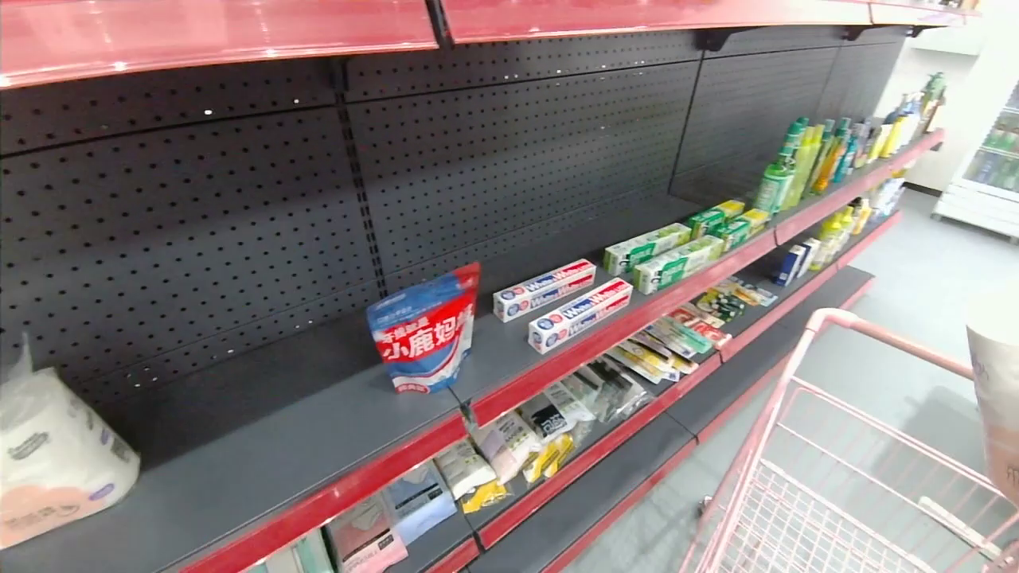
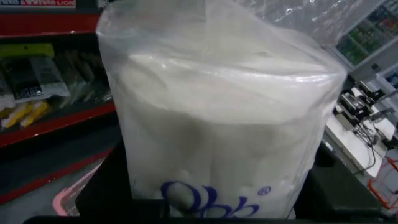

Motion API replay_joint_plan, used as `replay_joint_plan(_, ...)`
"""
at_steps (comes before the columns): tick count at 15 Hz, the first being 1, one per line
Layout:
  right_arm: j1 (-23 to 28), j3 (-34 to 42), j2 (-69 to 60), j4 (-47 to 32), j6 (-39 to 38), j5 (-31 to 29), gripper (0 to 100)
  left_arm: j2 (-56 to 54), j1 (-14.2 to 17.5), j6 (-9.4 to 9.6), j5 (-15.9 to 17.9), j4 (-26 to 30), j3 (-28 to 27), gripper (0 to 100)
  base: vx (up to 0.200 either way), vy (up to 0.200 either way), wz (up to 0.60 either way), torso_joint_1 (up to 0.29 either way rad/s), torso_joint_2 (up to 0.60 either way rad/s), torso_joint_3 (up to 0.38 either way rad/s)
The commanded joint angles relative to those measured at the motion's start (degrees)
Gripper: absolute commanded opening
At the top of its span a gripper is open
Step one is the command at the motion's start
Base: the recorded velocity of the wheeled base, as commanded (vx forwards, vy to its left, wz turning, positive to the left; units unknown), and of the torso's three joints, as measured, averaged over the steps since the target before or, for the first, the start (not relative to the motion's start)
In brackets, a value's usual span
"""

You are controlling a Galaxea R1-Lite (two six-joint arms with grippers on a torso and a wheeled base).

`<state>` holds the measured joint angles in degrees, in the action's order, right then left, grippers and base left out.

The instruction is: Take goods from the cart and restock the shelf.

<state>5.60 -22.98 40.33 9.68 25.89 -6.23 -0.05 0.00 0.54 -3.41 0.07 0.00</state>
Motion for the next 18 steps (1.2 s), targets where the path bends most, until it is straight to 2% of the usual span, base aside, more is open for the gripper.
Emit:
replay_joint_plan(1,-0.1,0.1,0.4,0.0,0.0,0.1,0,0.0,0.0,-0.01,0.0,0.0,0.0,100,0.000,0.000,0.60,0.002,0.00,0.007)
replay_joint_plan(15,0.0,0.7,0.9,0.0,0.2,0.0,0,0.0,0.0,-0.01,0.0,-0.1,0.0,100,0.000,0.000,0.60,0.004,0.00,0.002)
replay_joint_plan(18,0.1,1.7,-0.1,0.0,0.3,-0.1,0,0.0,0.0,-0.01,0.0,0.0,0.0,100,0.000,0.000,0.00,0.000,0.00,0.000)
